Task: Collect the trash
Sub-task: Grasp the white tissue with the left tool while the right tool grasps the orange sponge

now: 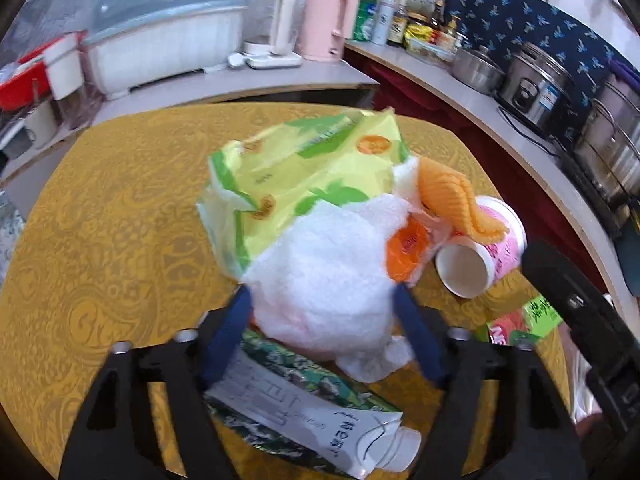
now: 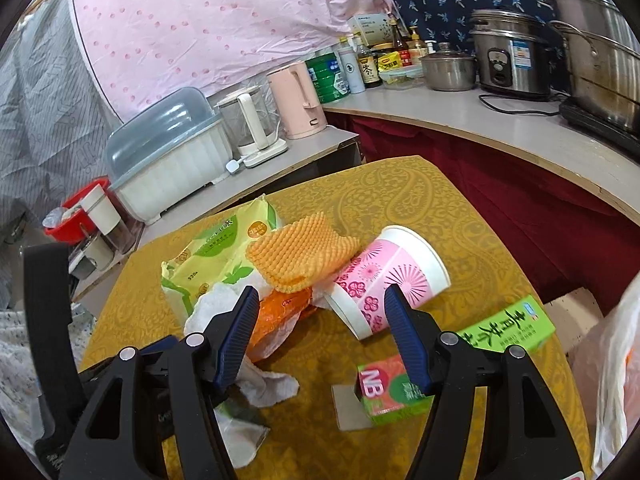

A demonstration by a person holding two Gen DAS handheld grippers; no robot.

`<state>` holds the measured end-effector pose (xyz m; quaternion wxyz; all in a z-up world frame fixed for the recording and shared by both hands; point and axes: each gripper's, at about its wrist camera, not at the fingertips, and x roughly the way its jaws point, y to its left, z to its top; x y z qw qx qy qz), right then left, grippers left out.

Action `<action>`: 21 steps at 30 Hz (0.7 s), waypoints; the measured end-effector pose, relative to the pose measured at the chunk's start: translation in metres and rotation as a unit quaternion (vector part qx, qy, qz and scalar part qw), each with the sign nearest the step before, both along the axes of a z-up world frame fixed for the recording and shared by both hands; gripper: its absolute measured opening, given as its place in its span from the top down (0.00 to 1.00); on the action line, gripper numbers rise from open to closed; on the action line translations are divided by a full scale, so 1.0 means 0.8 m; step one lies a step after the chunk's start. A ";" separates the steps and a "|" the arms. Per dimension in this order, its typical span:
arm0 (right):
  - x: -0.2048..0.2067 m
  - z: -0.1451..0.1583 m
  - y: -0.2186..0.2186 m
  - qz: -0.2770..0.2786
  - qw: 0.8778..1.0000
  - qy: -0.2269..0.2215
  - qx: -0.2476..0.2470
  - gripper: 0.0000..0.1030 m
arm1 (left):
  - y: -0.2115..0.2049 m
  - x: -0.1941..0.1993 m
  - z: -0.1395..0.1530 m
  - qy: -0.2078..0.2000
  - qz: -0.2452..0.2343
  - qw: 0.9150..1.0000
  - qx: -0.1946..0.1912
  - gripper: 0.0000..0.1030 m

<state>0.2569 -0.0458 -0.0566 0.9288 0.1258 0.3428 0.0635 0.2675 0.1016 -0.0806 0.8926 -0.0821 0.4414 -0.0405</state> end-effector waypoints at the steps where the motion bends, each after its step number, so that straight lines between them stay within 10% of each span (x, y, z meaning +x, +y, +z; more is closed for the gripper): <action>1: 0.005 -0.002 0.004 0.003 1.000 0.001 -0.004 0.39 | 0.001 0.001 -0.002 0.005 -0.003 1.000 -0.009 0.54; 8: 0.029 -0.015 0.023 0.022 1.000 0.010 -0.012 0.39 | 0.020 -0.007 -0.003 -0.002 -0.004 1.000 -0.028 0.88; 12: 0.044 -0.024 0.031 0.028 0.999 0.017 -0.010 0.41 | 0.031 -0.012 0.000 -0.006 0.001 0.999 -0.040 0.90; 21: 0.054 -0.032 0.020 0.027 0.999 0.028 0.024 0.81 | 0.046 -0.028 0.009 -0.009 0.007 0.999 -0.051 0.90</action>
